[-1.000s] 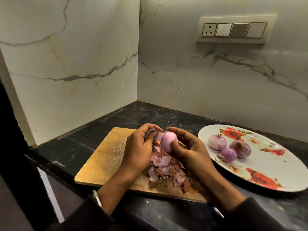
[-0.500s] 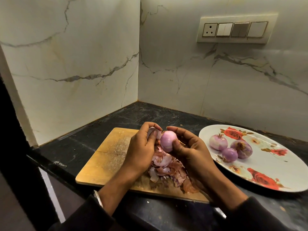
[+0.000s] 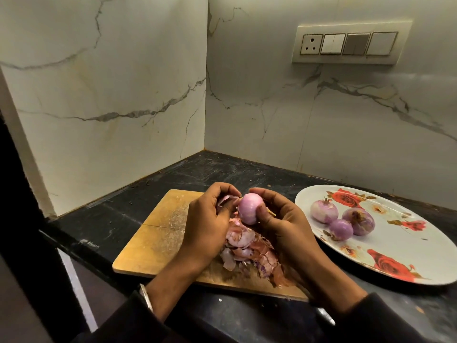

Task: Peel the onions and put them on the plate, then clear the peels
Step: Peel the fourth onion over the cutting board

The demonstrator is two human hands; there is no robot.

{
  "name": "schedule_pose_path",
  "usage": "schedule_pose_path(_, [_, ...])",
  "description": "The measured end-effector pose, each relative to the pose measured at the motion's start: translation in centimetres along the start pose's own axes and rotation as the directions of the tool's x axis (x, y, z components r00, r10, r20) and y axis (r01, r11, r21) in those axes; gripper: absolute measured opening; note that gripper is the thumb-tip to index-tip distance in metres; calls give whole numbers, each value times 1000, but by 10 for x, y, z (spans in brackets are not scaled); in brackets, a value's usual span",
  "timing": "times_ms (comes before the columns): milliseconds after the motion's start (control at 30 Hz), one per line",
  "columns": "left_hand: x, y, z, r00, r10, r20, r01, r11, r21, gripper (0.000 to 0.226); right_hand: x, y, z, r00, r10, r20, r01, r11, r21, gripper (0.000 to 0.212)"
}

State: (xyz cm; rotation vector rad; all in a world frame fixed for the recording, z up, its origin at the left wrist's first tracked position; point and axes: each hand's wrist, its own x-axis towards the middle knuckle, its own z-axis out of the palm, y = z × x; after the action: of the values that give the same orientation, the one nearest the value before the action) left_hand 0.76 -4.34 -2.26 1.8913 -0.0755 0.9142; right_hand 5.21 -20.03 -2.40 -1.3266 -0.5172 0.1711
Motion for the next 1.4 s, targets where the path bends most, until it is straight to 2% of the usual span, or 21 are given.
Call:
schedule_pose_path(100, [6, -3, -5, 996, -93, -7, 92, 993, -75, 21, -3, -4, 3, 996, -85, 12, 86, 990, -113, 31])
schedule_pose_path(167, [6, -3, -2, 997, -62, 54, 64, 997, -34, 19, -4, -5, 4, 994, -107, -3, 106, 986, -129, 31])
schedule_pose_path(233, [2, -1, 4, 993, -13, 118, 8, 999, 46, 14, -3, -4, 4, 994, -106, -38, 101, 988, -115, 35])
schedule_pose_path(333, [2, -4, 8, 991, -7, 136, -6, 996, 91, 8, -1, -3, 3, 990, -70, -120, 61, 995, -72, 49])
schedule_pose_path(433, [3, -6, 7, 984, 14, 177, -33, 994, 103, 9, 0, -3, 0, 986, -27, -166, 25, 1000, -14, 48])
schedule_pose_path(500, [1, -5, 6, 983, 28, 181, -41, 997, 67, 13, 0, -2, -2, 983, -10, -185, 11, 1000, 3, 46])
schedule_pose_path(633, [-2, 3, 4, 983, -7, 186, 9, 1000, -12, 41, 0, -1, -3, 983, -6, -183, -1, 999, -36, 49])
schedule_pose_path(800, [0, 2, 0, 992, -30, 120, 32, 999, -17, 13, -2, 2, 0, 979, -52, -199, 30, 993, -116, 75])
schedule_pose_path(967, [-3, 5, 0, 993, 48, 111, -55, 997, 53, 22, -8, -2, 0, 981, -55, -188, 39, 995, -89, 57])
schedule_pose_path(1100, [-1, 1, 0, 997, 22, 75, -27, 998, 59, 24, -8, -2, 1, 983, -92, -160, 70, 988, -138, 56])
schedule_pose_path(1400, [0, 0, 1, 999, 5, 32, -5, 1000, 2, 20, -1, -2, -2, 995, -77, -68, 74, 996, -49, 43])
